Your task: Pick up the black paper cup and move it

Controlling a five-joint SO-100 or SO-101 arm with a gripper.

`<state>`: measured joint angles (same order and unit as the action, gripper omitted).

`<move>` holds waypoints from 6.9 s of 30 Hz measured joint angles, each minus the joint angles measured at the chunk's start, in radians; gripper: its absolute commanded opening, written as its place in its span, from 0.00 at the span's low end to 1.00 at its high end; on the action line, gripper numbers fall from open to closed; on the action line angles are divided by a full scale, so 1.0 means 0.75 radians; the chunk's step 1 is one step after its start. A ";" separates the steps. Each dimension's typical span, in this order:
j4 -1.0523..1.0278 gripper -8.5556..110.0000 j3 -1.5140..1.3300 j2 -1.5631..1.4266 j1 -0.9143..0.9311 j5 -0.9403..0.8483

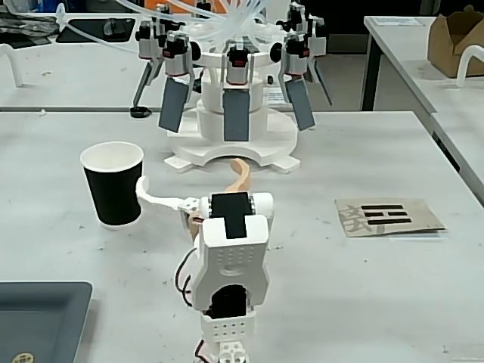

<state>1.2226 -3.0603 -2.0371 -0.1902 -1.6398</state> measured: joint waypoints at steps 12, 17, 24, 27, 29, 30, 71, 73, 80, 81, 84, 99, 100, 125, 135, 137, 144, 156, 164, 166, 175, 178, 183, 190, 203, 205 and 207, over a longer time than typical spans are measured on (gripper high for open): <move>0.000 0.56 0.070 0.108 -0.174 -0.070; 0.000 0.57 0.223 0.256 -0.221 -0.074; 0.000 0.57 0.477 0.477 -0.262 -0.074; 0.000 0.57 0.593 0.577 -0.262 -0.072; 0.000 0.57 0.671 0.646 -0.270 -0.072; 0.000 0.57 0.708 0.675 -0.276 -0.070; -0.166 0.56 1.835 1.595 -0.368 0.047; -0.188 0.56 1.867 1.614 -0.378 0.051; -0.223 0.56 1.908 1.626 -0.393 0.061; -0.227 0.56 1.908 1.626 -0.393 0.061; -0.278 0.54 1.908 1.626 -0.393 0.061; -0.309 0.39 1.851 1.624 -0.393 0.117; -0.309 0.38 1.851 1.624 -0.393 0.119; -0.280 0.26 1.708 1.483 -0.393 0.160; -0.280 0.19 1.655 1.483 -0.393 0.160; -0.280 0.18 1.622 1.448 -0.393 0.160; -0.280 0.15 1.511 1.295 -0.393 0.151; -0.280 0.15 1.154 0.931 -0.370 0.067; -0.280 0.14 0.867 0.632 -0.276 -0.016; -0.280 0.14 0.804 0.573 -0.260 -0.033; -0.280 0.15 0.626 0.380 -0.180 -0.084; -0.270 0.15 0.581 0.337 -0.147 -0.098; -0.262 0.15 0.526 0.274 -0.090 -0.108; -0.256 0.15 0.444 0.198 0.004 -0.117; -0.245 0.15 0.362 0.143 0.178 -0.117; -0.245 0.15 0.362 0.143 0.182 -0.100; -0.260 0.15 0.362 0.143 0.184 -0.094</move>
<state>1.0278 -2.7888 -1.9297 -0.0522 -1.7104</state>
